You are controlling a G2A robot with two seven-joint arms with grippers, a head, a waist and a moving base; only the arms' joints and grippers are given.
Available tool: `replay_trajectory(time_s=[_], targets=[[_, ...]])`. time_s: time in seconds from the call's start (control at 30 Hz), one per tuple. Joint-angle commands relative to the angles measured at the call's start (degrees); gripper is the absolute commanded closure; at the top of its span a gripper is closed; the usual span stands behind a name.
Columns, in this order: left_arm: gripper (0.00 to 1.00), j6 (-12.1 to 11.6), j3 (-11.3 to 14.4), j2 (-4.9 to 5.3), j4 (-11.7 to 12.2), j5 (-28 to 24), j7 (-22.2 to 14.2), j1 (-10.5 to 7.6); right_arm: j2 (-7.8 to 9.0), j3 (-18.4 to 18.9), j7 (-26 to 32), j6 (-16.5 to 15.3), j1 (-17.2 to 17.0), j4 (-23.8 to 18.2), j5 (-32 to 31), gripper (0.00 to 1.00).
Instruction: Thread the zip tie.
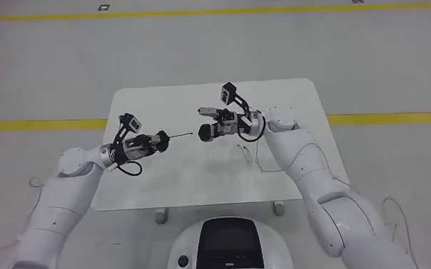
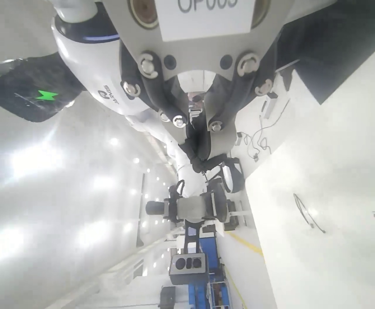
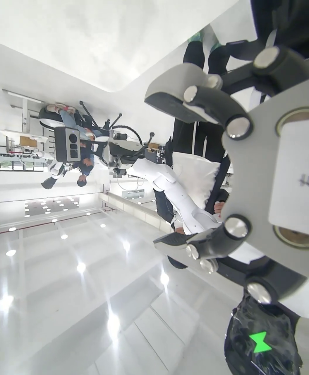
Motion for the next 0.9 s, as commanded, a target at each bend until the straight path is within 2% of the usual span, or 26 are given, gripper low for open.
replay_trajectory(time_s=[0.0, 0.2, 0.27, 0.43, 0.47, 0.5, 0.53, 0.57, 0.67, 0.87], targets=[[1.0, 0.7, 0.2, -0.29, 1.1, -2.8, -1.8, -0.57, -0.01, -0.3, -0.6, -0.3, -0.7, -0.6, 1.4, 0.0], [1.0, 0.2, 0.2, -0.33, 1.3, -2.5, -1.9, -0.83, -0.01, -0.3, -0.6, -0.3, -0.7, -0.6, 1.4, 0.0], [1.0, 0.6, 0.4, -0.42, 0.5, -2.2, 0.2, -0.35, 0.0, -0.6, -2.4, 0.0, -1.7, -1.8, 1.5, 0.0], [1.0, 3.0, 0.4, -0.77, 0.3, -6.3, -0.9, 0.45, 0.25, -0.4, -3.3, 1.1, -3.8, -4.3, 4.9, 0.0], [1.0, 3.2, 0.4, -0.85, 0.5, -6.9, -1.3, 0.42, 0.33, -0.4, -3.2, 1.4, -4.0, -4.6, 5.5, 0.11], [1.0, 3.3, 0.4, -0.91, 0.8, -7.2, -1.7, 0.34, 0.39, -0.5, -3.0, 1.6, -4.1, -4.7, 5.8, 0.16], [1.0, 3.3, 0.3, -0.95, 1.1, -7.4, -1.9, 0.25, 0.46, -0.6, -2.9, 1.8, -4.2, -4.8, 6.0, 0.28], [1.0, 3.2, 0.3, -1.0, 1.3, -7.5, -2.0, 0.15, 0.53, -0.7, -2.6, 2.0, -4.2, -4.9, 6.2, 0.48], [1.0, 2.7, 0.4, -1.17, 1.9, -7.6, -2.7, -0.15, 0.8, -1.1, -2.3, 2.9, -4.0, -4.8, 6.1, 0.56], [1.0, 1.7, 0.7, -1.56, 2.7, -7.5, -3.3, -0.57, 1.17, -2.3, -3.0, 4.7, -3.5, -4.2, 5.7, 0.63]])
